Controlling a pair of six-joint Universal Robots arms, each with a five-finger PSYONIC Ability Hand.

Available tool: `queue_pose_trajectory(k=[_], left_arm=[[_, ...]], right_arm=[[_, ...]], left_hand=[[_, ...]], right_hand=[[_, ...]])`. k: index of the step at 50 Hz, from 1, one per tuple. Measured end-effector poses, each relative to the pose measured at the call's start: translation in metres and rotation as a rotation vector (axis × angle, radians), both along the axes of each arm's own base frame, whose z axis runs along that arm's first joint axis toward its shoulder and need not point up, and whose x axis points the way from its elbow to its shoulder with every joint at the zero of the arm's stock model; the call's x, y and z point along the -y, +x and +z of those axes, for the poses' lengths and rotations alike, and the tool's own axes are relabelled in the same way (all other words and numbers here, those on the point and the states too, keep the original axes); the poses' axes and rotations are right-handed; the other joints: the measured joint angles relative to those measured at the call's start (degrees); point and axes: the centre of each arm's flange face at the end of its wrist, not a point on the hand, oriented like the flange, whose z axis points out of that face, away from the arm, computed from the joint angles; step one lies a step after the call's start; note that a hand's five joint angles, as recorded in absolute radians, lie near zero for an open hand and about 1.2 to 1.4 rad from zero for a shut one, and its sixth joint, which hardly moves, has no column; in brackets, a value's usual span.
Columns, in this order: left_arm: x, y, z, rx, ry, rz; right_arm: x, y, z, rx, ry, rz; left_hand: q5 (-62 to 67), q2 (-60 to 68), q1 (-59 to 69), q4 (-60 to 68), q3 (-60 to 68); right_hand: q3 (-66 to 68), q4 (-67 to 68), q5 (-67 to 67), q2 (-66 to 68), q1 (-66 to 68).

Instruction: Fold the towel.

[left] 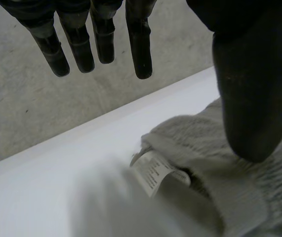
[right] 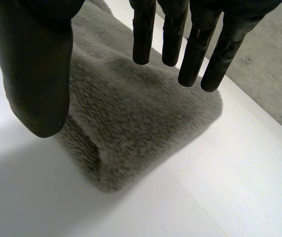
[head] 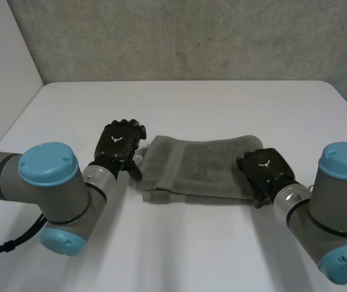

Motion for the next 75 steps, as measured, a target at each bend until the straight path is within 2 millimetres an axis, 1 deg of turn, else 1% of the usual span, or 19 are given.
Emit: queue_pose_trajectory(k=[3, 9, 12, 15, 18, 20, 26, 31, 39, 43, 52, 56, 59, 61, 64, 66, 70, 75], left_arm=[[-0.008, -0.003, 0.005, -0.003, -0.007, -0.032], [-0.02, -0.008, 0.012, -0.01, -0.013, -0.122], [-0.024, -0.011, 0.013, -0.012, -0.013, -0.169], [-0.026, -0.013, 0.013, -0.003, -0.015, -0.203], [-0.027, -0.014, 0.011, 0.032, -0.026, -0.222], [-0.027, -0.015, 0.009, 0.061, -0.036, -0.229], [-0.026, -0.015, -0.004, 0.18, -0.055, -0.245], [-0.026, -0.015, -0.014, 0.244, -0.031, -0.253], [-0.027, -0.014, -0.019, 0.261, 0.001, -0.257], [-0.028, -0.014, -0.018, 0.259, 0.004, -0.255], [-0.029, -0.013, -0.016, 0.255, 0.001, -0.25], [-0.029, -0.013, -0.015, 0.254, -0.002, -0.249], [-0.029, -0.013, -0.014, 0.252, -0.005, -0.249], [-0.029, -0.013, -0.013, 0.252, -0.006, -0.249], [-0.028, -0.013, -0.012, 0.251, -0.008, -0.248], [-0.028, -0.013, -0.011, 0.25, -0.011, -0.245], [-0.025, -0.011, -0.007, 0.245, -0.019, -0.225], [-0.019, -0.007, 0.004, 0.218, -0.031, -0.173]], right_arm=[[0.007, -0.006, -0.001, -0.002, -0.001, -0.021], [0.017, -0.014, -0.001, -0.026, -0.006, -0.046], [0.02, -0.018, 0.0, -0.045, -0.013, -0.053], [0.021, -0.02, 0.002, -0.06, -0.02, -0.055], [0.021, -0.021, 0.005, -0.067, -0.024, -0.055], [0.021, -0.021, 0.006, -0.069, -0.026, -0.055], [0.019, -0.021, 0.006, -0.07, -0.024, -0.052], [0.019, -0.021, 0.006, -0.07, -0.021, -0.051], [0.018, -0.021, 0.004, -0.069, -0.014, -0.048], [0.017, -0.021, 0.002, -0.069, -0.004, -0.045], [0.015, -0.019, -0.007, -0.059, 0.029, -0.018], [0.015, -0.018, -0.01, -0.054, 0.04, -0.01], [0.015, -0.018, -0.011, -0.049, 0.046, -0.01], [0.015, -0.018, -0.012, -0.046, 0.049, -0.011], [0.016, -0.019, -0.012, -0.032, 0.057, -0.018], [0.017, -0.019, -0.012, -0.02, 0.063, -0.024], [0.019, -0.021, -0.012, -0.007, 0.069, -0.036], [0.02, -0.028, -0.01, -0.02, 0.084, -0.05]], left_hand=[[4.06, 2.68, 2.7, 2.24, 2.42], [6.14, 4.93, 4.88, 4.43, 4.77], [9.21, 7.92, 7.9, 7.56, 7.8], [15.16, 14.05, 13.96, 13.86, 13.72], [20.6, 20.0, 19.54, 19.48, 19.43], [22.06, 21.46, 20.83, 21.06, 21.13], [22.68, 22.23, 21.3, 21.66, 21.9], [22.67, 22.23, 21.3, 21.66, 21.9], [23.65, 23.15, 22.18, 22.55, 22.77], [29.27, 28.57, 27.6, 28.25, 28.3], [30.96, 30.34, 29.35, 30.2, 30.21], [30.85, 30.2, 29.3, 30.06, 30.05], [29.75, 29.04, 28.68, 28.72, 28.89], [28.67, 28.02, 27.62, 27.78, 27.86], [23.57, 22.96, 22.24, 22.88, 23.01], [15.65, 16.01, 14.9, 15.96, 16.16], [3.19, 4.01, 3.2, 4.15, 4.28], [-0.63, 0.65, 0.5, 0.88, 0.91]], right_hand=[[0.71, 0.47, 0.63, 0.76, 1.04], [0.83, 0.49, 0.86, 0.76, 1.45], [0.83, 0.49, 0.87, 0.77, 1.46], [0.83, 0.49, 0.86, 0.76, 1.46], [0.83, 0.49, 0.86, 0.77, 1.46], [0.82, 0.49, 0.86, 0.76, 1.46], [0.82, 0.49, 0.86, 0.76, 1.46], [0.83, 0.49, 0.87, 0.76, 1.46], [2.62, 2.53, 2.5, 2.81, 3.24], [3.81, 3.58, 3.6, 3.82, 4.53], [15.42, 15.37, 14.6, 15.62, 16.07], [19.53, 19.59, 18.76, 20.16, 20.18], [27.32, 27.03, 26.3, 28.1, 28.13], [30.29, 29.99, 29.27, 30.88, 31.11], [43.56, 44.03, 43.39, 43.82, 42.76], [50.1, 50.52, 49.49, 48.37, 47.47], [50.73, 51.18, 49.71, 48.37, 47.61], [50.73, 51.18, 49.65, 48.4, 47.61]])
